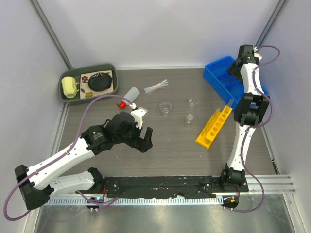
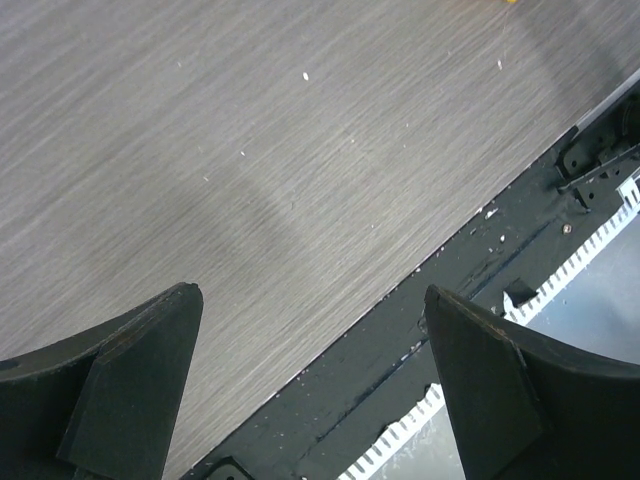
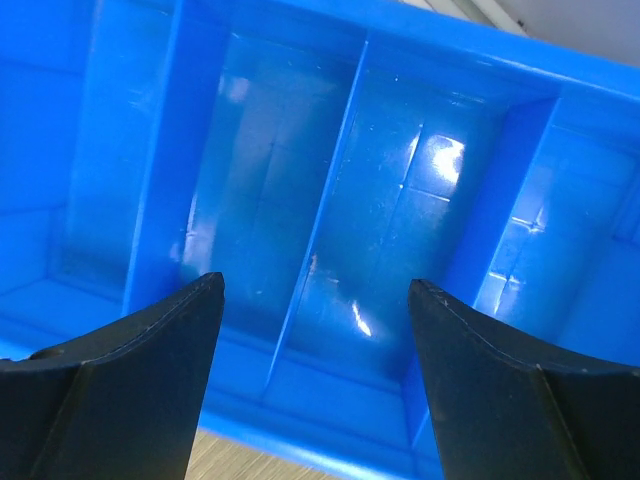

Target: Organize the chemistry lab equipment

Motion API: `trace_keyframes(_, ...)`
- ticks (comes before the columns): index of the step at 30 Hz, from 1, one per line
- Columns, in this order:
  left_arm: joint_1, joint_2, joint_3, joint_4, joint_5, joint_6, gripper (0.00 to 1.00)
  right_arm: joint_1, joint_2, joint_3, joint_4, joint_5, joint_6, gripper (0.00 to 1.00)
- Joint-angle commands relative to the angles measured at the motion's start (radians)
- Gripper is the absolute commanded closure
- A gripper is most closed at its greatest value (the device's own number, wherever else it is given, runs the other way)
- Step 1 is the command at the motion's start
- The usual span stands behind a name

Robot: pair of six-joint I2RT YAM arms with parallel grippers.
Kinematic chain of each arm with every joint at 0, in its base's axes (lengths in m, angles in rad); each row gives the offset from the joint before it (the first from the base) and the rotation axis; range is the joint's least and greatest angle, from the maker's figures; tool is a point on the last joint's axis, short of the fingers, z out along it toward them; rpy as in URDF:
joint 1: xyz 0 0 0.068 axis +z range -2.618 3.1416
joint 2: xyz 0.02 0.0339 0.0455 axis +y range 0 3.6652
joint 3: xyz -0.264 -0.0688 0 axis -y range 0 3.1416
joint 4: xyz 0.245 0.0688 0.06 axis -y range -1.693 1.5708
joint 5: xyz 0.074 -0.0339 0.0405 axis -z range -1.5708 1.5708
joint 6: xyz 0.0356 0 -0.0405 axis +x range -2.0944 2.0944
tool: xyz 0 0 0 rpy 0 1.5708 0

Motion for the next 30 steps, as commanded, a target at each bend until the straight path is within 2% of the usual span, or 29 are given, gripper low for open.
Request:
trace_keyframes(1, 0.026, 0.014, -0.024, 0.056, 0.104, 0.010, 0.02, -0.013, 0.041, 0.062, 0.027, -0.026, -0.033, 0.20)
trace_keyframes(15, 0.057, 0.045, -0.031, 0.063, 0.141, 0.007, 0.02, -0.024, 0.193, 0.108, 0.053, -0.058, -0.054, 0.25)
trace_keyframes(18, 0.062, 0.051, -0.033, 0.063, 0.142, 0.007, 0.02, -0.024, 0.212, 0.105, 0.056, -0.068, -0.061, 0.34)
trace_keyframes(19, 0.065, 0.054, -0.033, 0.065, 0.144, 0.007, 0.02, -0.024, 0.222, 0.103, 0.054, -0.069, -0.064, 0.42)
trace_keyframes(22, 0.074, 0.066, -0.030, 0.065, 0.148, 0.009, 0.02, -0.026, 0.238, 0.096, 0.062, -0.084, -0.070, 0.53)
trace_keyframes(24, 0.082, 0.077, -0.025, 0.062, 0.150, 0.007, 0.02, -0.024, 0.244, 0.097, 0.066, -0.100, -0.076, 0.58)
trace_keyframes(27, 0.088, 0.083, -0.031, 0.062, 0.154, 0.007, 0.02, -0.026, 0.255, 0.096, 0.070, -0.106, -0.081, 0.79)
trace_keyframes(28, 0.089, 0.083, -0.031, 0.063, 0.153, 0.006, 0.02, -0.024, 0.256, 0.099, 0.071, -0.104, -0.082, 0.99)
trace_keyframes(30, 0.091, 0.083, -0.033, 0.063, 0.148, 0.006, 0.02, -0.026, 0.259, 0.094, 0.073, -0.110, -0.090, 0.99)
